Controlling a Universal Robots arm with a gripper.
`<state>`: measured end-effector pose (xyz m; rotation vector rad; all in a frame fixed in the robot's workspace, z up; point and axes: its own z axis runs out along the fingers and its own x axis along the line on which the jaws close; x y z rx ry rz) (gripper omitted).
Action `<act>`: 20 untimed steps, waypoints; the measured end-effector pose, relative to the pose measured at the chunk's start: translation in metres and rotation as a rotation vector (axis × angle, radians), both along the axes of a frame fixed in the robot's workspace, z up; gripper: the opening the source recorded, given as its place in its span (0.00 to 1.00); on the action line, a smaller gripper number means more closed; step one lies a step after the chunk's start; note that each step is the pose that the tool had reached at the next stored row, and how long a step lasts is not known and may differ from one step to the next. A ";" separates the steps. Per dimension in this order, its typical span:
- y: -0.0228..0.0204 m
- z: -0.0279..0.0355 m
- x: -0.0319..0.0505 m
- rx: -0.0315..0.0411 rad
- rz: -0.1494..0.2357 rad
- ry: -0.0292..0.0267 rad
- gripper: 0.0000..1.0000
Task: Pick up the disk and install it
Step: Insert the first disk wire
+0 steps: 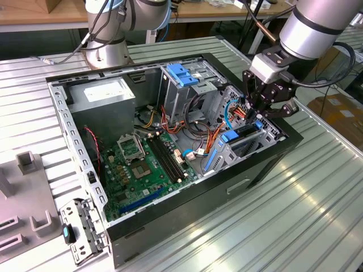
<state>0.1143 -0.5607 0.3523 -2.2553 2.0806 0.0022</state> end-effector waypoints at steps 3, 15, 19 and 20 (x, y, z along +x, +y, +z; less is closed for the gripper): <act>-0.0020 -0.0003 -0.0011 0.0001 -0.003 -0.0001 0.17; -0.0029 -0.0035 -0.0027 -0.0002 -0.028 -0.0001 0.17; -0.0029 -0.0046 -0.0028 -0.0001 -0.026 -0.0001 0.17; -0.0029 -0.0048 -0.0028 -0.0001 -0.026 0.0000 0.17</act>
